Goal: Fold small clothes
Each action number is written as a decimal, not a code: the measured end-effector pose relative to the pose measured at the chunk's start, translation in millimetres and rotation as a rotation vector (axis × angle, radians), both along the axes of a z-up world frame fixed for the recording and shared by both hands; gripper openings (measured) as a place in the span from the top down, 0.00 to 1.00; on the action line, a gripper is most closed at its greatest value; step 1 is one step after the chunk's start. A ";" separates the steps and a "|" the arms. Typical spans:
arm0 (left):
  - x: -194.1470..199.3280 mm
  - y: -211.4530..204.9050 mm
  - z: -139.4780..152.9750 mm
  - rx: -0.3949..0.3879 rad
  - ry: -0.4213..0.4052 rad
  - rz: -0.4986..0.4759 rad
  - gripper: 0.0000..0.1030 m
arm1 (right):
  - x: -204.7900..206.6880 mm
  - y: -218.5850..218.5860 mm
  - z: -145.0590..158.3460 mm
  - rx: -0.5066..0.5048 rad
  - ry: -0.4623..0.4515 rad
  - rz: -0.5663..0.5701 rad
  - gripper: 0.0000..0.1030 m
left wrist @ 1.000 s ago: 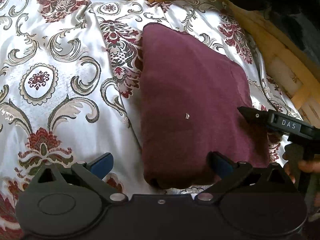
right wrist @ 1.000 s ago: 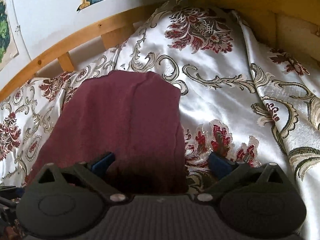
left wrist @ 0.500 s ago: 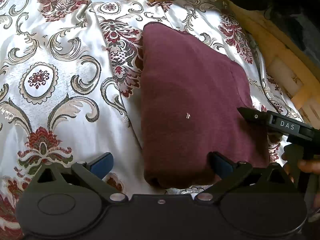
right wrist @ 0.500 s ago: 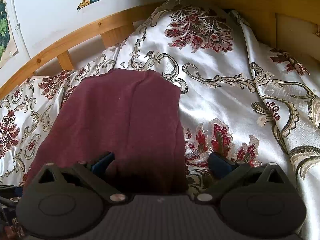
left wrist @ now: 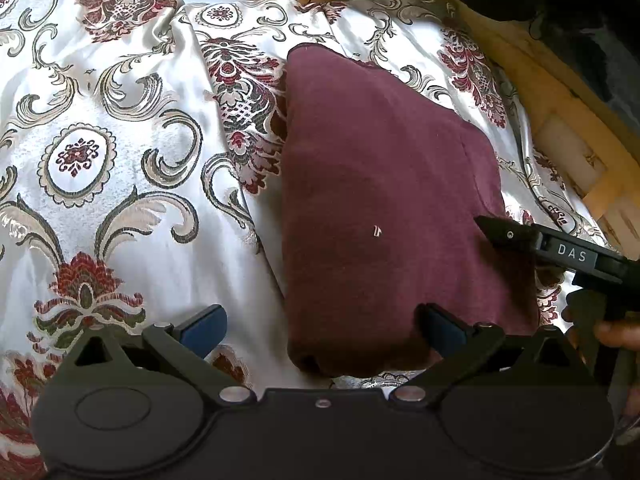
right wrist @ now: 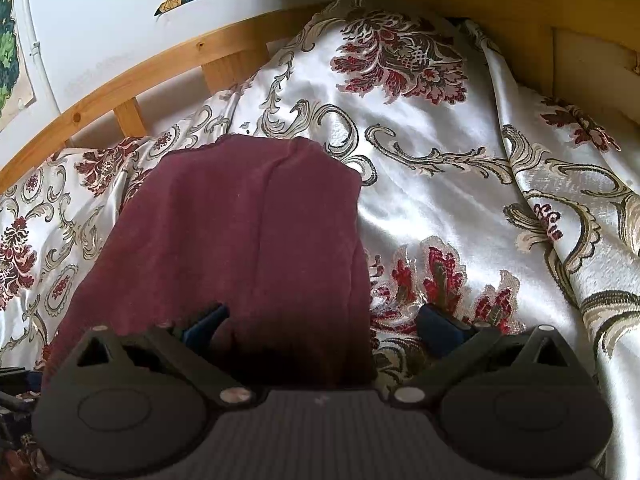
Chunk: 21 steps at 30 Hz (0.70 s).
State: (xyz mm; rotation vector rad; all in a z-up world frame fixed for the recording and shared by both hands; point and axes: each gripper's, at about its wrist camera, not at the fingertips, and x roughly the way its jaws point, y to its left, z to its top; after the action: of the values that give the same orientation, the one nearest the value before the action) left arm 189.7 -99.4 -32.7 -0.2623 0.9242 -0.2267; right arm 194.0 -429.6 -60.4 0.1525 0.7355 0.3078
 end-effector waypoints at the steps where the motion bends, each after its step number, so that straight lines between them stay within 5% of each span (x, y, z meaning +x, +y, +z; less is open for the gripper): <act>1: 0.0 0.0 0.1 0.000 0.000 0.000 0.01 | 0.0 -0.4 -0.1 0.000 0.000 0.000 0.01; 21: 0.1 0.4 0.4 0.000 -0.001 0.000 0.01 | 0.2 -1.0 2.5 0.034 0.008 -0.019 0.01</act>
State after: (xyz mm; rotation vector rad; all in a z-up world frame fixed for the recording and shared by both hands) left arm 189.8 -99.1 -32.3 -0.2626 0.9234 -0.2272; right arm 194.2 -430.7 -57.8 0.1927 0.7370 0.3021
